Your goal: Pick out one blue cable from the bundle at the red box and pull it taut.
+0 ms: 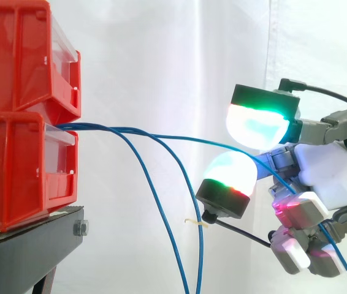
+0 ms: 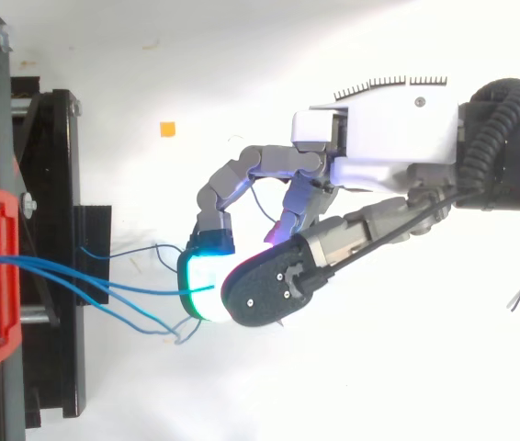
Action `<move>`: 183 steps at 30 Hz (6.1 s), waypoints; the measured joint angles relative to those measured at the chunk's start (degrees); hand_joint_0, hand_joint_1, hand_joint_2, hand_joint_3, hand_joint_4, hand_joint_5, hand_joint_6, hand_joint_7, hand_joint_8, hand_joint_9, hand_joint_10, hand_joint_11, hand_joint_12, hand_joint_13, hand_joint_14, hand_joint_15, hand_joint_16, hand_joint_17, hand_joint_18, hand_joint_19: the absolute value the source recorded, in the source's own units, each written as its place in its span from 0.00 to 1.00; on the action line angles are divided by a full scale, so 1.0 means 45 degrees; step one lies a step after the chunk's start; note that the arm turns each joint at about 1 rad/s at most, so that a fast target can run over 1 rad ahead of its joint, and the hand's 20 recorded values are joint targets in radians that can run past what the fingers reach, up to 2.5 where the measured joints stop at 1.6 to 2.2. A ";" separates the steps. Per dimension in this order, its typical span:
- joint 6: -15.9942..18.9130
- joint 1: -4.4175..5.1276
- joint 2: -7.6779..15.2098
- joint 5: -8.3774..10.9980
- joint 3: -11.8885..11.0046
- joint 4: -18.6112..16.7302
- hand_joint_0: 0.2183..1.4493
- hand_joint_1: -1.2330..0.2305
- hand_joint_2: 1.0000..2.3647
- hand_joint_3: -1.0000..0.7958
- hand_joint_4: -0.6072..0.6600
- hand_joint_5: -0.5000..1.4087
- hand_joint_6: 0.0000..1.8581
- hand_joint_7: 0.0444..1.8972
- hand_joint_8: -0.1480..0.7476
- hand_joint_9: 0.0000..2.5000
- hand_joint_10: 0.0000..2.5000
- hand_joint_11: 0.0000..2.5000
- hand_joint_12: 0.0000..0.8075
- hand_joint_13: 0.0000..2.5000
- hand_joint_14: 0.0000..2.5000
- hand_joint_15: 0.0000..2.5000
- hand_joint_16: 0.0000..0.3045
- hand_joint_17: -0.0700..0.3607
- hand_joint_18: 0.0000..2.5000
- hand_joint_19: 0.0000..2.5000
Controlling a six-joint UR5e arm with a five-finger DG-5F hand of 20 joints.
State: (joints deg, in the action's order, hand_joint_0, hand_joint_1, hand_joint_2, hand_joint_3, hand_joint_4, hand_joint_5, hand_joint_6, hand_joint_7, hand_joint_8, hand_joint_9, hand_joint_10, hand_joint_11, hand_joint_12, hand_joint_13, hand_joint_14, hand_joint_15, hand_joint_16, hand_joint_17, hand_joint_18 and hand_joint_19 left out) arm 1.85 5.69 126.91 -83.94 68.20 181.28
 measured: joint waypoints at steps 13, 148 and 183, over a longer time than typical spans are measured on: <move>0.0000 0.0019 0.0000 0.0001 0.0000 -0.0011 0.28 0.38 0.01 0.37 0.41 0.22 0.45 0.50 0.51 0.48 0.01 0.27 0.41 0.38 0.01 0.20 0.16 0.41 0.40 0.27; -0.0547 -0.0050 -0.0579 -0.0116 0.0053 -0.0324 0.31 0.36 0.01 0.43 0.39 0.25 0.46 0.47 0.48 0.54 0.01 0.28 0.32 0.42 0.01 0.24 0.12 0.35 0.38 0.26; -0.0547 -0.0050 -0.0581 -0.0116 0.0053 -0.0324 0.31 0.34 0.01 0.45 0.42 0.26 0.45 0.51 0.54 0.57 0.01 0.25 0.44 0.46 0.01 0.24 0.17 0.44 0.41 0.24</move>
State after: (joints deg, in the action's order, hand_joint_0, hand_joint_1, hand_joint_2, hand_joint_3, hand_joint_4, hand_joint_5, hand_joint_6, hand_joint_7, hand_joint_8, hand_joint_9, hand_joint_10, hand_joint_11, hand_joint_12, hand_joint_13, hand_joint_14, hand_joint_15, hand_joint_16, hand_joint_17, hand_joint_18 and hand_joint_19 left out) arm -0.61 5.47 124.30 -84.46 68.44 179.83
